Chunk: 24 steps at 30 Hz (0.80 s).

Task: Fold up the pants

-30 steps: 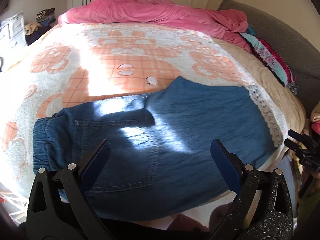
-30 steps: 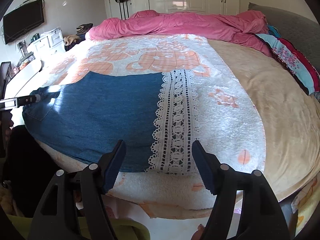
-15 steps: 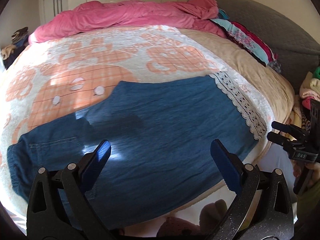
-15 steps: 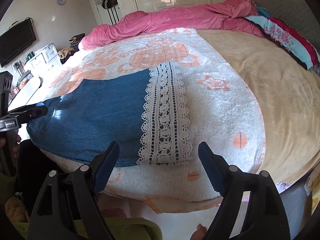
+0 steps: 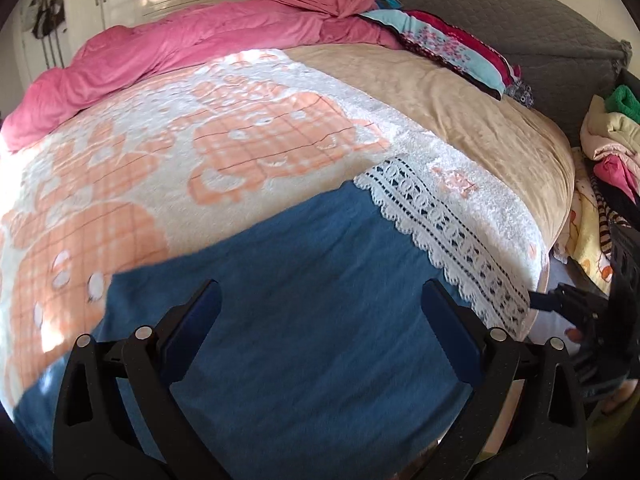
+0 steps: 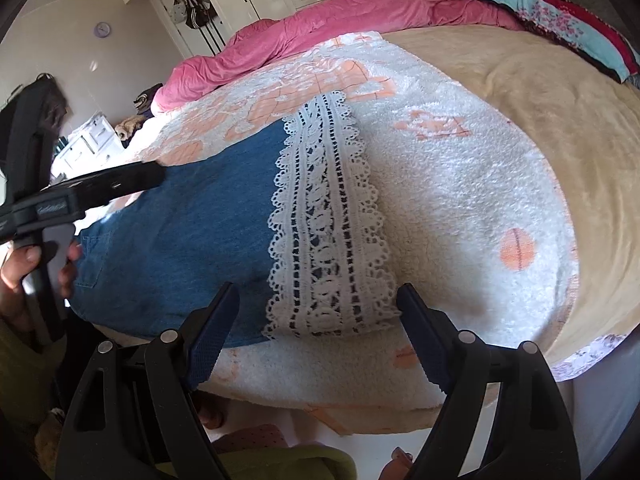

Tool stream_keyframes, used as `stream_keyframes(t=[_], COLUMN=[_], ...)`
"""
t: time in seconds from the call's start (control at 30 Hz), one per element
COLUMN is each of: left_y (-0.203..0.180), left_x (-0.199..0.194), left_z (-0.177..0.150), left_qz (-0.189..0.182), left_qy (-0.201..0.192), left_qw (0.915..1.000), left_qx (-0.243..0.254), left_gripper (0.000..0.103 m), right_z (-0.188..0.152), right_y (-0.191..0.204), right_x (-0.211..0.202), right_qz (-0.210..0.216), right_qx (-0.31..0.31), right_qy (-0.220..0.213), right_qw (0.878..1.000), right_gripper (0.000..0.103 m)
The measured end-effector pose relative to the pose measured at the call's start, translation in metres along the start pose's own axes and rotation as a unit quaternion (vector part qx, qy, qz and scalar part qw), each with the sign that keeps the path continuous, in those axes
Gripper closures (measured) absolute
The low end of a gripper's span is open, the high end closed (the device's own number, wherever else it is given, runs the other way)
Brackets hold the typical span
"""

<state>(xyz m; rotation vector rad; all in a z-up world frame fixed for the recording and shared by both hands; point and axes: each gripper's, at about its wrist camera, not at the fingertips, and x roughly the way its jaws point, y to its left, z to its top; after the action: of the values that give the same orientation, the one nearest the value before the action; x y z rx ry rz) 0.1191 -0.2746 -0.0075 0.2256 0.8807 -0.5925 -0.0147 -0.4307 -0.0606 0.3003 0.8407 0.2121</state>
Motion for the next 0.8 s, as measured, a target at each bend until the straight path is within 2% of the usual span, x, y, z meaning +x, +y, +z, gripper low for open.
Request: stream_keyframes(t=[0.13, 0.37, 0.43, 0.63, 0.73, 0.8], left_y=[-0.003, -0.004, -0.001, 0.002, 0.002, -0.001], left_x=[0.027, 0.074, 0.087, 0.116, 0.118, 0.120], left_z=[0.023, 0.054, 0.059, 0.064, 0.065, 0.064], left_qz=[-0.014, -0.053, -0.067, -0.107, -0.133, -0.134], left_qy=[0.010, 0.033, 0.044, 0.080, 0.075, 0.078], left_qw=[0.9997, 0.9969, 0.9956, 0.9884, 0.9858, 0.9854], left_qx=[0.016, 0.048, 0.049, 0.072, 0.069, 0.071], left_gripper=[0.010, 0.010, 0.016, 0.025, 0.033, 0.035], right_z=[-0.001, 0.001, 0.002, 0.003, 0.005, 0.007], right_y=[0.009, 0.003, 0.003, 0.001, 0.001, 0.001], right_x=[0.003, 0.003, 0.003, 0.005, 0.008, 0.010], right_qz=[-0.006, 0.008, 0.014, 0.023, 0.023, 0.023], right_qx=[-0.027, -0.020, -0.020, -0.017, -0.019, -0.019], right_qy=[-0.004, -0.018, -0.021, -0.027, -0.026, -0.026], right_qw=[1.000, 1.000, 0.999, 0.999, 0.999, 0.999], right_gripper=[0.033, 0.040, 0.040, 0.040, 0.040, 0.040])
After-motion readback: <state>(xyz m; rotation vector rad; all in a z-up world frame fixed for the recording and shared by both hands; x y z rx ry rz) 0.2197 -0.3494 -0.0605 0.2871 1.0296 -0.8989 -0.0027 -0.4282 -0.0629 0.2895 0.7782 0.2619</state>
